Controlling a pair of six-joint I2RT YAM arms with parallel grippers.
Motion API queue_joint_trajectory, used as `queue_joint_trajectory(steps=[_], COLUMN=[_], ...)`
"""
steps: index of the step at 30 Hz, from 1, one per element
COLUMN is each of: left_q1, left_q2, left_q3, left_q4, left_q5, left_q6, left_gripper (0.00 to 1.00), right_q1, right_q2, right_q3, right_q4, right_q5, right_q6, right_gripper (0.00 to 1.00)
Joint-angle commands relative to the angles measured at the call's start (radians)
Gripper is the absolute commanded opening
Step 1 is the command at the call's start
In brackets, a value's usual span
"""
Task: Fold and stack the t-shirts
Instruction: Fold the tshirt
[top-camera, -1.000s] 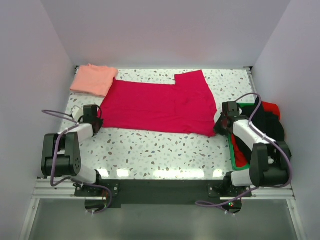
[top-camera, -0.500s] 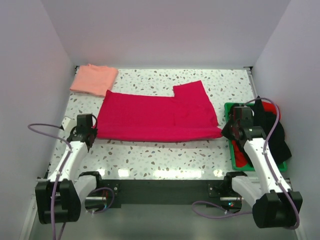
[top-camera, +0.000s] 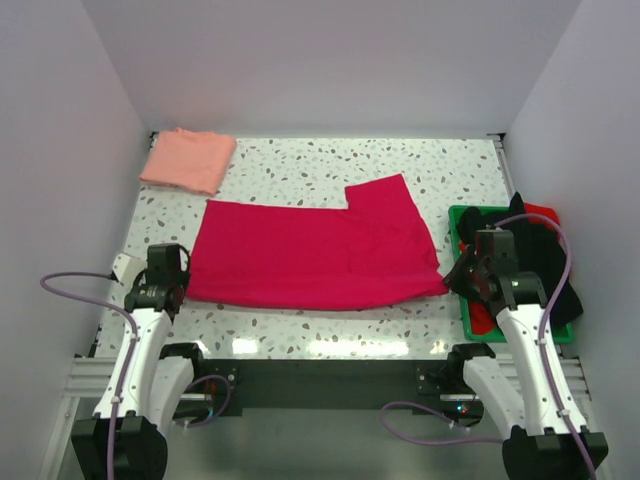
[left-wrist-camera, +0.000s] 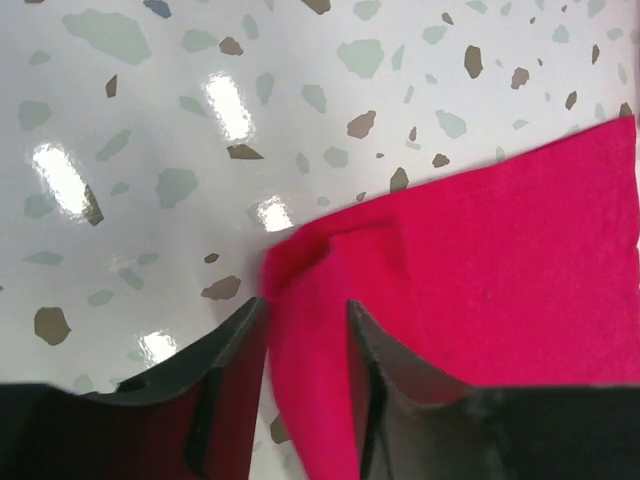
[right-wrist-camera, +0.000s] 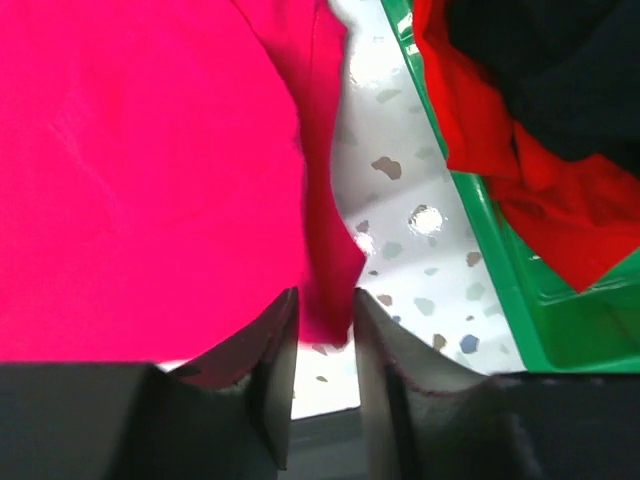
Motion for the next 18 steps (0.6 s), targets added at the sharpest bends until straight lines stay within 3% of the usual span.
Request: queue_joint_trajectory(steps=[1,2,3,5,8,13,18], left_q1=[0.010,0.010,0.009,0.009,0.010,0.006,-0.043], left_q2=[0.001,0.005,0.007,0.011,0.037,0.191,0.416], left_q3=[0.051,0.060,0.070,0.100,0.135,0.191,0.278], left_q4=[-0.059,-0.061,-0.061,-0.049,0.052,0.285,0.413], left_q5=[-0.024,-0.024,-0.025,-0.024,0.033,0.186,0.167], left_q6=[-0.035,-0.026,-0.018,0.017,0.114,0.244,0.325], left_gripper=[0.44,0.56,0.60,0.65,0.65,0.62,0.62], right_q1=[-0.010,-0.008,-0.008,-0.008,-0.008,-0.005,0.033], right_q2=[-0.013,-0.015,-0.015,-0.009,0.033,0.146,0.394], right_q3=[0.074,0.084,0.099,0.114,0.157,0.180,0.243], right_q4=[-0.077,-0.080,-0.078,-0.071,-0.028,0.197,0.407], right_q5=[0.031,0.031,0.032,0.031,-0.005,-0.166,-0.180], right_q6=[0.001,-0.005,-0.017,-0.032,-0.072,-0.111,-0.102], right_gripper=[0.34,0.38,0.46,0.53,0.58,0.64,0.64])
